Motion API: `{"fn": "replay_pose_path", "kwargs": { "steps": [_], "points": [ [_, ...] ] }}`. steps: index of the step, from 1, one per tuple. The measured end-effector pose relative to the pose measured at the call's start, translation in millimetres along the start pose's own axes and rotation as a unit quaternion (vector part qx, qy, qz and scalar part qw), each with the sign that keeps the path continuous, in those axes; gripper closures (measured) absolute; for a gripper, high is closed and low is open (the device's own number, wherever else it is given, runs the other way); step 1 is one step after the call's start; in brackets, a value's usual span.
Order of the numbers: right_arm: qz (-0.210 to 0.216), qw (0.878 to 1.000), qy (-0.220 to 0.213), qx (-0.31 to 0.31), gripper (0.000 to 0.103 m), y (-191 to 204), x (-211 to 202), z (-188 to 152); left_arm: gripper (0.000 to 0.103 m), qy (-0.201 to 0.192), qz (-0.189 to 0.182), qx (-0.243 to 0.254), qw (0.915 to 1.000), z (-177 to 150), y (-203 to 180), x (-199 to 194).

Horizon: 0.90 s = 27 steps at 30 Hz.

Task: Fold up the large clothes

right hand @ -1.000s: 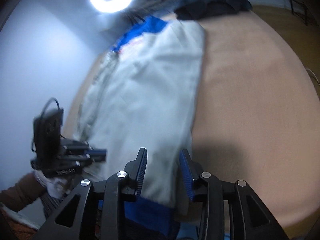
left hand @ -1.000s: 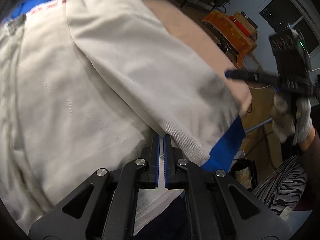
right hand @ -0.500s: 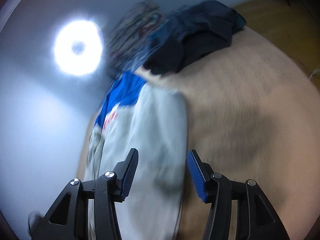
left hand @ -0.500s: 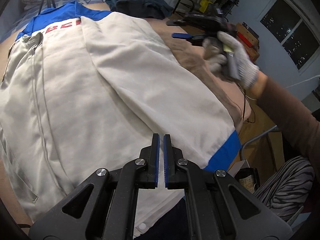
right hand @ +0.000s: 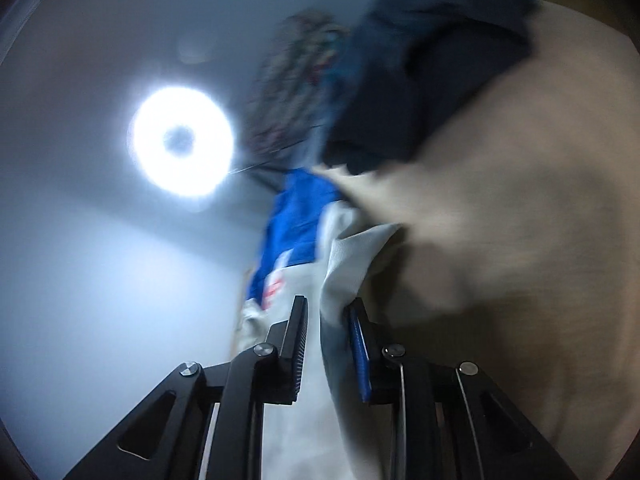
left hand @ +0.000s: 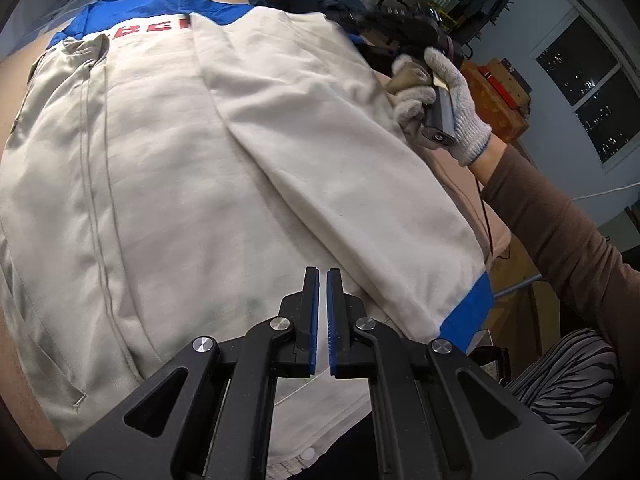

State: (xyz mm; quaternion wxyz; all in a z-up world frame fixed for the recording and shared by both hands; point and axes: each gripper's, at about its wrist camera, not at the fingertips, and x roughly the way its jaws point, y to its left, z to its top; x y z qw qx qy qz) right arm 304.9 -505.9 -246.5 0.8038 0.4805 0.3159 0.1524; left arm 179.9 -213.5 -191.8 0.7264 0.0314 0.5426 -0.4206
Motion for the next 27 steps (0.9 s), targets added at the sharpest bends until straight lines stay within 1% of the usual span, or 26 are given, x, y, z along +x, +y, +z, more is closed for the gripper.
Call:
{"fn": "replay_pose_path", "kwargs": {
  "steps": [1,2,3,4,6,7,8,9,10,11,12,13,14,15,16,17,18,19,20,21,22,23,24,25,27],
  "points": [
    [0.008,1.000,0.002,-0.004,0.059,6,3,0,0.102,0.003,0.001,0.003,1.0000,0,-2,2],
    [0.012,1.000,0.000,-0.003,0.040,10,8,2,0.102,0.008,0.003,0.005,0.9999,-1,-4,5],
    [0.011,1.000,-0.007,0.008,0.031,9,11,6,0.102,0.013,0.005,0.007,0.9999,-2,-5,8],
    [0.015,0.999,-0.014,0.027,0.025,6,15,9,0.102,0.021,0.011,0.010,0.9997,-4,-6,12],
    [0.051,0.994,-0.029,0.090,0.025,-11,22,17,0.102,0.029,0.018,0.011,0.9994,-6,-7,17],
    [0.063,0.990,-0.035,0.118,0.029,-20,25,19,0.102,0.033,0.018,0.010,0.9992,-8,-7,20],
    [0.071,0.984,-0.043,0.156,0.040,-31,30,20,0.102,0.035,0.017,0.010,0.9992,-8,-7,21],
    [0.076,0.976,-0.048,0.198,0.045,-45,35,20,0.102,0.035,0.016,0.011,0.9992,-9,-8,21],
    [0.079,0.970,-0.051,0.223,0.057,-52,38,18,0.102,0.034,0.016,0.014,0.9992,-9,-10,21],
    [0.078,0.963,-0.055,0.253,0.071,-61,42,15,0.102,0.033,0.017,0.018,0.9991,-8,-12,21],
    [0.067,0.958,-0.059,0.274,0.077,-67,45,11,0.102,0.032,0.019,0.022,0.9990,-8,-13,22],
    [0.057,0.956,-0.063,0.280,0.086,-69,46,9,0.102,0.032,0.022,0.027,0.9989,-7,-15,22],
    [0.045,0.957,-0.071,0.276,0.093,-67,45,7,0.102,0.032,0.023,0.030,0.9988,-7,-16,23],
    [0.034,0.962,-0.078,0.260,0.095,-60,43,7,0.102,0.032,0.022,0.029,0.9988,-7,-15,23],
    [0.002,0.970,-0.089,0.224,0.097,-47,38,9,0.102,0.033,0.021,0.028,0.9988,-7,-15,23],
    [-0.040,0.981,-0.096,0.164,0.098,-26,33,13,0.102,0.034,0.021,0.027,0.9989,-6,-14,24],
    [-0.082,0.987,-0.098,0.094,0.100,0,29,18,0.102,0.033,0.021,0.027,0.9989,-6,-13,23],
    [-0.116,0.987,-0.102,0.036,0.100,22,27,22,0.102,0.033,0.021,0.027,0.9989,-6,-13,23],
    [-0.143,0.984,-0.105,-0.017,0.100,43,26,24,0.102,0.032,0.020,0.027,0.9989,-5,-13,23],
    [-0.176,0.975,-0.109,-0.076,0.100,67,27,26,0.102,0.032,0.021,0.028,0.9989,-5,-13,24],
    [-0.202,0.967,-0.111,-0.113,0.100,80,29,25,0.102,0.033,0.024,0.029,0.9988,-6,-13,24],
    [-0.235,0.954,-0.109,-0.151,0.100,91,35,25,0.102,0.034,0.027,0.029,0.9987,-6,-13,25],
    [-0.255,0.948,-0.098,-0.166,0.100,93,42,26,0.102,0.034,0.028,0.028,0.9986,-6,-12,26],
    [-0.271,0.946,-0.072,-0.163,0.100,86,52,29,0.102,0.036,0.028,0.024,0.9987,-6,-10,27],
    [-0.315,0.940,-0.034,-0.125,0.099,56,64,35,0.102,0.037,0.022,0.017,0.9989,-5,-9,27]
  ]
}}
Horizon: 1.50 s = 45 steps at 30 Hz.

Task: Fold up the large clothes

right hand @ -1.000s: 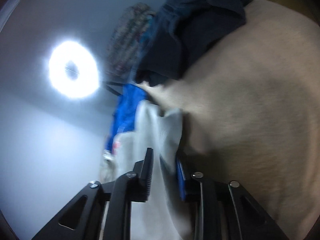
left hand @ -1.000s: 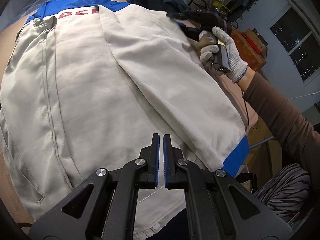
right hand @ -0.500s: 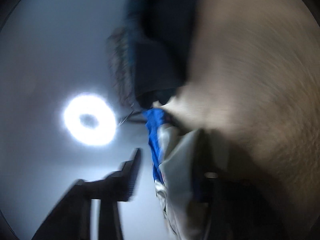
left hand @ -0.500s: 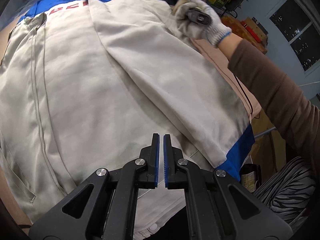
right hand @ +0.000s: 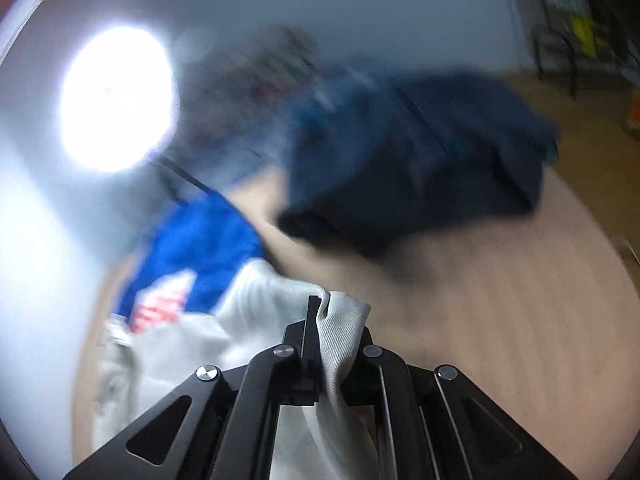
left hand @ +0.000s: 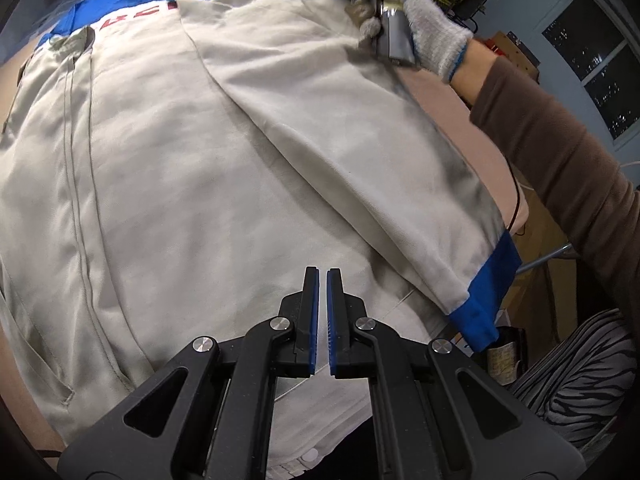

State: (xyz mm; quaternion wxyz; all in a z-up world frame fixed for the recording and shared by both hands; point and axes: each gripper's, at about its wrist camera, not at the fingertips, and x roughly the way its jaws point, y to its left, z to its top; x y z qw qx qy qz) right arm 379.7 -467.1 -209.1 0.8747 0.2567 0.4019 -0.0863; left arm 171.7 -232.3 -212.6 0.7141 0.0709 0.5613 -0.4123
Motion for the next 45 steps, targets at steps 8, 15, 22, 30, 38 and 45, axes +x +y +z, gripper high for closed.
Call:
{"fn": "replay_pose_path", "kwargs": {
  "steps": [8,15,22,30,38,45],
  "points": [
    [0.043,0.995,0.033,0.084,0.065,-58,-27,-10,0.081,-0.003,-0.053,-0.048,0.9974,13,8,-2],
    [0.061,0.996,0.064,-0.003,0.057,-57,-123,-80,0.050,0.007,-0.119,-0.125,0.9850,27,7,23],
    [0.096,0.990,0.106,0.011,0.056,-92,-188,-188,0.087,0.020,-0.092,-0.161,0.9824,34,13,52],
    [0.139,0.977,0.159,0.007,0.048,-98,-202,-271,0.094,-0.002,0.010,-0.082,0.9966,24,-12,50],
    [0.179,0.969,0.168,0.025,0.084,-108,-198,-294,0.094,-0.081,0.025,0.014,0.9963,4,-60,-1],
    [0.123,0.980,0.153,-0.001,0.072,-95,-212,-290,0.087,-0.067,0.002,0.052,0.9964,-25,-104,14]
  ]
}}
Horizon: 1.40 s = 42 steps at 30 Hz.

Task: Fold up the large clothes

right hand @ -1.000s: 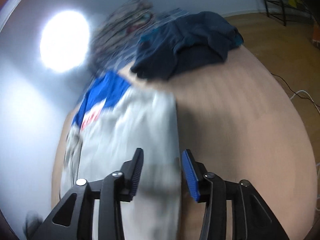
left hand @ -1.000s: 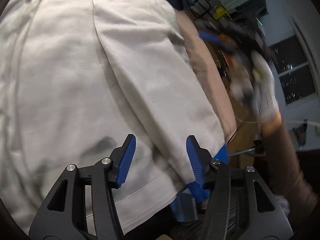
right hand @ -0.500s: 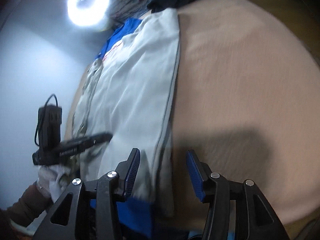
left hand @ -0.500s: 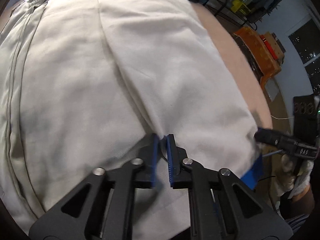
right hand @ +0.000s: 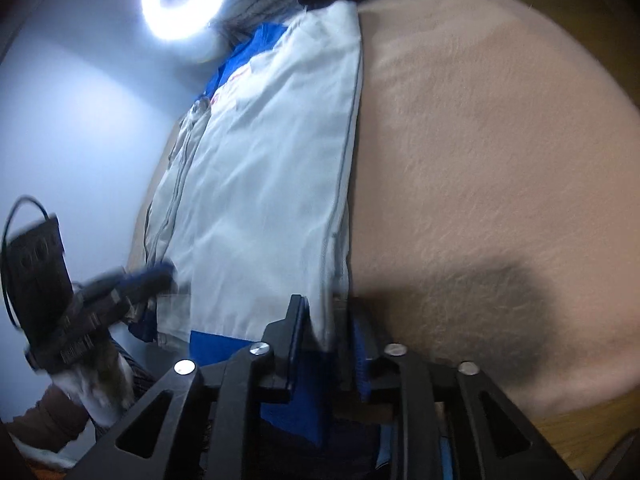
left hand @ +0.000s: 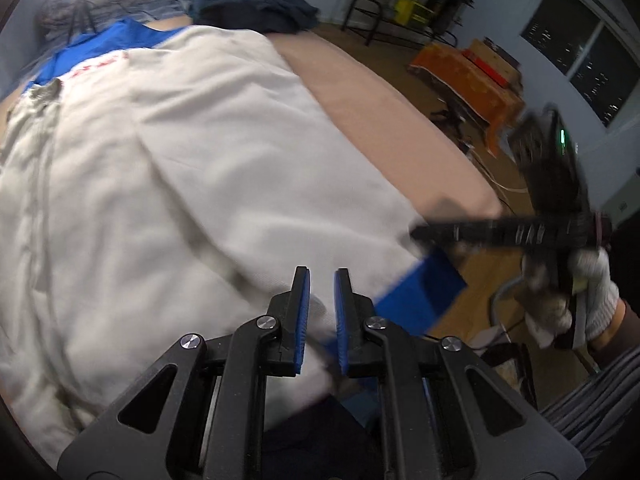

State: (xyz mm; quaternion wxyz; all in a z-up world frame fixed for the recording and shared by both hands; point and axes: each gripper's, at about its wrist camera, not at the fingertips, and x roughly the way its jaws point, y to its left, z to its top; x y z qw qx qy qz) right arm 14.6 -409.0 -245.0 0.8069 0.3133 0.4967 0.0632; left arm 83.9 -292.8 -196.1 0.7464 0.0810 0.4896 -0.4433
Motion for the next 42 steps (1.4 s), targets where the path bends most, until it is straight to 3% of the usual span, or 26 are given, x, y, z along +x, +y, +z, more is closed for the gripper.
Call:
{"fn": "replay_pose_path", "kwargs": {
  "steps": [2,3,6,7,8,11,13,17,19,22,25,27,28,29,33,35,40,42],
  "points": [
    [0.025,0.999,-0.032,0.020,0.069,-6,-20,0,0.070,-0.001,-0.010,0.007,0.9999,-6,-15,1],
    [0.034,0.998,-0.049,0.029,0.068,-10,-33,0,0.067,-0.003,-0.017,0.015,0.9997,-8,-25,3],
    [0.031,0.995,-0.089,0.032,0.064,-16,-64,1,0.051,-0.003,-0.026,0.044,0.9987,-9,-59,11],
    [0.028,0.994,-0.100,0.035,0.061,-17,-72,1,0.039,-0.001,-0.024,0.051,0.9984,-6,-69,16],
    [0.026,0.993,-0.109,0.038,0.060,-20,-78,2,0.034,-0.002,-0.021,0.052,0.9984,-2,-77,21],
    [0.014,0.989,-0.139,0.054,0.057,-32,-98,2,0.033,0.005,0.006,0.047,0.9989,8,-95,39],
    [0.008,0.987,-0.148,0.059,0.057,-38,-105,2,0.033,0.018,0.056,0.042,0.9974,18,-103,61],
    [0.005,0.986,-0.152,0.065,0.057,-46,-109,4,0.034,0.052,0.112,0.037,0.9917,25,-101,97],
    [0.002,0.987,-0.150,0.059,0.057,-46,-110,5,0.033,0.057,0.126,0.056,0.9888,23,-102,105],
    [0.003,0.988,-0.147,0.050,0.057,-46,-106,8,0.033,0.047,0.115,0.067,0.9899,20,-96,106],
    [0.007,0.989,-0.143,0.045,0.057,-46,-100,14,0.043,0.040,0.112,0.074,0.9901,18,-93,103],
    [0.008,0.989,-0.142,0.042,0.057,-44,-95,20,0.063,0.034,0.103,0.074,0.9913,17,-92,98],
    [0.009,0.989,-0.141,0.042,0.057,-43,-93,22,0.078,0.031,0.105,0.071,0.9915,18,-92,95],
    [0.011,0.989,-0.141,0.041,0.057,-42,-91,25,0.083,0.025,0.095,0.061,0.9933,19,-87,89],
    [0.018,0.990,-0.137,0.030,0.057,-36,-79,43,0.087,0.009,0.026,-0.016,0.9995,23,-60,61],
    [0.026,0.991,-0.131,0.026,0.051,-33,-71,54,0.087,-0.006,0.001,-0.048,0.9988,23,-46,44],
    [0.075,0.990,-0.116,0.034,0.047,-29,-37,90,0.087,-0.030,-0.027,-0.098,0.9944,20,-25,14],
    [0.100,0.988,-0.108,0.044,0.040,-29,-17,108,0.087,-0.033,-0.029,-0.101,0.9940,20,-23,9]
  ]
}}
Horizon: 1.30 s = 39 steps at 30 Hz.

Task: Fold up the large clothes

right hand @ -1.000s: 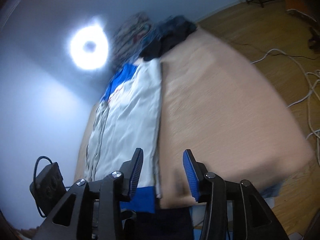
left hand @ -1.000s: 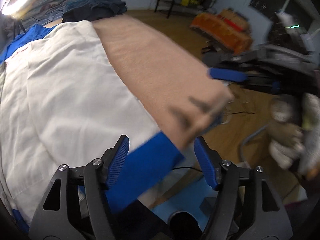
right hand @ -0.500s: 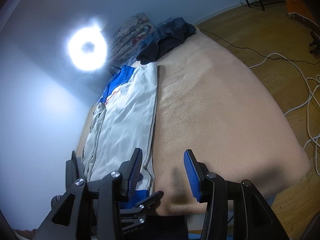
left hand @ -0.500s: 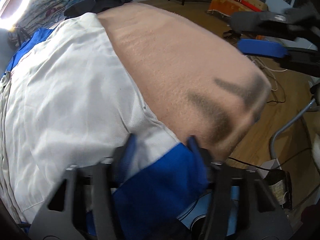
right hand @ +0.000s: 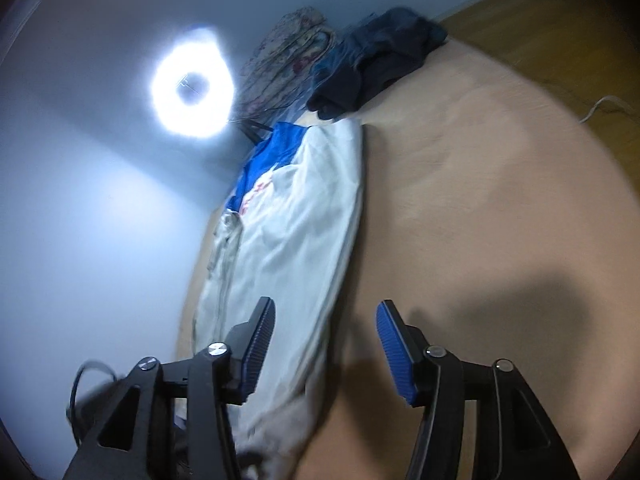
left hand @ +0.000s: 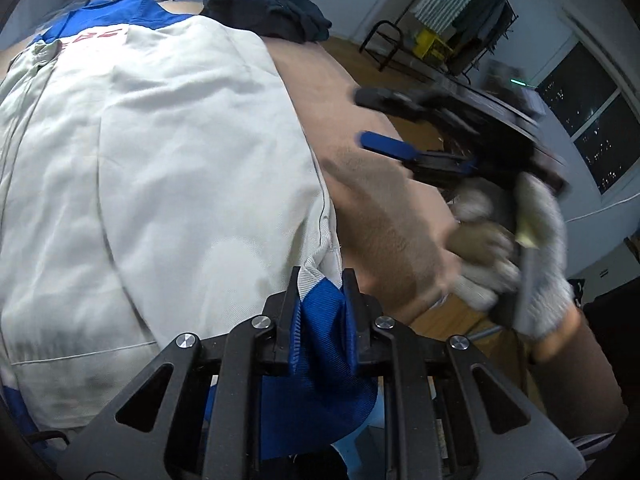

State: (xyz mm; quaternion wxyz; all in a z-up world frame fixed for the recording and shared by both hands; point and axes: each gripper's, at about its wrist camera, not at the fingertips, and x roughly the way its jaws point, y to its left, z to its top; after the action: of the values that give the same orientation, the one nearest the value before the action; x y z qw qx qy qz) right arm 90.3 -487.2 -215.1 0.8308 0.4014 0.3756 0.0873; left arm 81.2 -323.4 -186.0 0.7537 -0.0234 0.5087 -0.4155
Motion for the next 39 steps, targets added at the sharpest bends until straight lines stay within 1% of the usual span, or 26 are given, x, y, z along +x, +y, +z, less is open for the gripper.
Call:
{"fn": "replay_pose_path", "kwargs": {
  "steps": [1,2,7,9,11,12,13,14,15,16,17,20,23,27,28,30,31,33,34,36,39],
  "points": [
    [0.013,1.000,0.007,0.011,0.037,-3,14,7,0.087,-0.001,0.000,0.001,1.0000,0,0,-2],
    [0.021,1.000,0.012,0.021,0.037,-6,26,13,0.087,-0.002,0.001,0.003,1.0000,0,-2,-3],
    [0.027,0.998,0.023,0.050,0.038,-19,83,38,0.087,-0.005,0.003,0.006,1.0000,-7,-2,-9],
    [0.030,0.997,0.031,0.062,0.039,-23,107,45,0.087,-0.007,0.004,0.006,0.9999,-8,0,-11],
    [0.028,0.997,0.033,0.068,0.047,-24,123,49,0.087,-0.009,0.005,0.007,0.9999,-7,1,-12],
    [0.032,0.997,0.033,0.066,0.055,-21,131,51,0.087,-0.009,0.003,0.005,0.9999,-6,2,-12],
    [0.036,0.997,0.036,0.065,0.074,-18,135,53,0.087,-0.011,0.001,0.002,0.9999,-6,4,-14],
    [0.035,0.997,0.044,0.060,0.085,-12,142,55,0.087,-0.012,0.000,0.000,0.9999,-7,5,-16],
    [0.022,0.997,0.051,0.053,0.089,-6,146,55,0.087,-0.015,-0.001,-0.002,0.9999,-7,7,-18],
    [-0.006,0.998,0.059,0.034,0.094,4,151,55,0.087,-0.018,-0.002,-0.006,0.9998,-6,10,-19],
    [-0.027,0.997,0.065,0.014,0.097,13,154,55,0.087,-0.021,-0.005,-0.012,0.9997,-5,13,-20],
    [-0.083,0.993,0.072,-0.033,0.101,40,156,58,0.087,-0.028,-0.017,-0.036,0.9988,-8,25,-29],
    [-0.129,0.986,0.075,-0.068,0.102,71,158,62,0.087,-0.037,-0.029,-0.056,0.9973,-11,37,-38],
    [-0.185,0.969,0.083,-0.144,0.102,123,167,60,0.087,-0.057,-0.031,-0.071,0.9954,-16,52,-54],
    [-0.192,0.965,0.085,-0.156,0.102,132,173,61,0.087,-0.061,-0.031,-0.077,0.9947,-18,57,-59],
    [-0.210,0.954,0.094,-0.194,0.102,161,185,55,0.087,-0.067,-0.028,-0.086,0.9936,-22,67,-67],
    [-0.216,0.949,0.097,-0.207,0.102,168,187,56,0.087,-0.071,-0.025,-0.092,0.9930,-25,73,-71],
    [-0.237,0.934,0.107,-0.245,0.102,191,203,45,0.087,-0.076,-0.019,-0.105,0.9914,-30,86,-78],
    [-0.248,0.923,0.114,-0.271,0.102,204,214,37,0.087,-0.076,-0.017,-0.113,0.9906,-33,93,-81],
    [-0.261,0.906,0.128,-0.307,0.102,224,235,23,0.087,-0.075,-0.013,-0.131,0.9885,-41,106,-84],
    [-0.272,0.886,0.147,-0.345,0.102,242,269,3,0.088,-0.067,-0.001,-0.146,0.9871,-51,121,-82]
  ]
}}
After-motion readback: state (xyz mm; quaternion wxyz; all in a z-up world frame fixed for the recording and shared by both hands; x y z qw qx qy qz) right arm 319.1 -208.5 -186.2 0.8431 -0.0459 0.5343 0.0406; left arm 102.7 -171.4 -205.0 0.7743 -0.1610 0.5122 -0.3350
